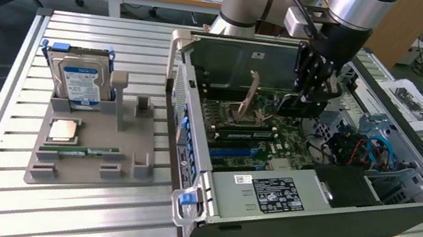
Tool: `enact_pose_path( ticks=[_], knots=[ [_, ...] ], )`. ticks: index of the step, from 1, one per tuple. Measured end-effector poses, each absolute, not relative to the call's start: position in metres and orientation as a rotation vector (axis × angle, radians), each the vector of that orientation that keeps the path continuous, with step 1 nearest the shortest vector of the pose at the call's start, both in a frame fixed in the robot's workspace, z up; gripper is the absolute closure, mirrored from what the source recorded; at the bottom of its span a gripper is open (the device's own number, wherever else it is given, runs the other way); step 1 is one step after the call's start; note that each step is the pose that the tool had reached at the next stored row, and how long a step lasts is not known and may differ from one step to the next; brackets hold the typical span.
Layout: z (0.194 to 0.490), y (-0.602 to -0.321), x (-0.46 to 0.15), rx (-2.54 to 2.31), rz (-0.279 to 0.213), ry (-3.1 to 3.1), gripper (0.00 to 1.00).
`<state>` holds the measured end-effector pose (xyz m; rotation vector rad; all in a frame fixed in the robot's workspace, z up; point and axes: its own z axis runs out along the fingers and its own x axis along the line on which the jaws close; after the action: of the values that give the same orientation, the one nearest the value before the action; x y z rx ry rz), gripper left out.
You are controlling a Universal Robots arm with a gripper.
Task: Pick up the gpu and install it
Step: 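Insert the gpu into the slot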
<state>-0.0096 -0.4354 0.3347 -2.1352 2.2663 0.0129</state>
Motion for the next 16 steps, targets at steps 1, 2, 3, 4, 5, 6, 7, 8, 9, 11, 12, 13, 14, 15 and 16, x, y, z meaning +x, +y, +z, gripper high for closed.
enact_pose_path(
  ticks=[1, 2, 3, 4, 5, 6, 7, 8, 9, 11, 12, 13, 14, 15, 16],
  knots=[
    [0.3346, -0.4354, -0.0096, -2.135, 0.013, 2.266, 0.73],
    [0.3346, -0.4354, -0.0097, -2.135, 0.013, 2.267, 0.73],
    [0.3346, -0.4354, -0.0096, -2.135, 0.012, 2.267, 0.73],
    [0.3346, -0.4354, -0.0097, -2.135, 0.012, 2.267, 0.73],
    [0.3345, -0.4354, -0.0096, -2.135, 0.013, 2.266, 0.73],
    [0.3345, -0.4354, -0.0096, -2.135, 0.013, 2.266, 0.73],
    [0.3343, -0.4354, -0.0096, -2.135, 0.013, 2.266, 0.73],
    [0.3338, -0.4354, -0.0096, -2.135, 0.013, 2.266, 0.73],
    [0.3332, -0.4354, -0.0096, -2.135, 0.013, 2.266, 0.73],
    [0.3317, -0.4354, -0.0097, -2.135, 0.013, 2.266, 0.73],
    [0.3309, -0.4354, -0.0096, -2.135, 0.013, 2.266, 0.73],
    [0.3301, -0.4354, -0.0097, -2.135, 0.013, 2.266, 0.73],
    [0.3293, -0.4354, -0.0096, -2.135, 0.013, 2.266, 0.73],
    [0.3286, -0.4354, -0.0096, -2.135, 0.013, 2.266, 0.73],
    [0.3278, -0.4354, -0.0096, -2.135, 0.013, 2.266, 0.73]
  ],
)
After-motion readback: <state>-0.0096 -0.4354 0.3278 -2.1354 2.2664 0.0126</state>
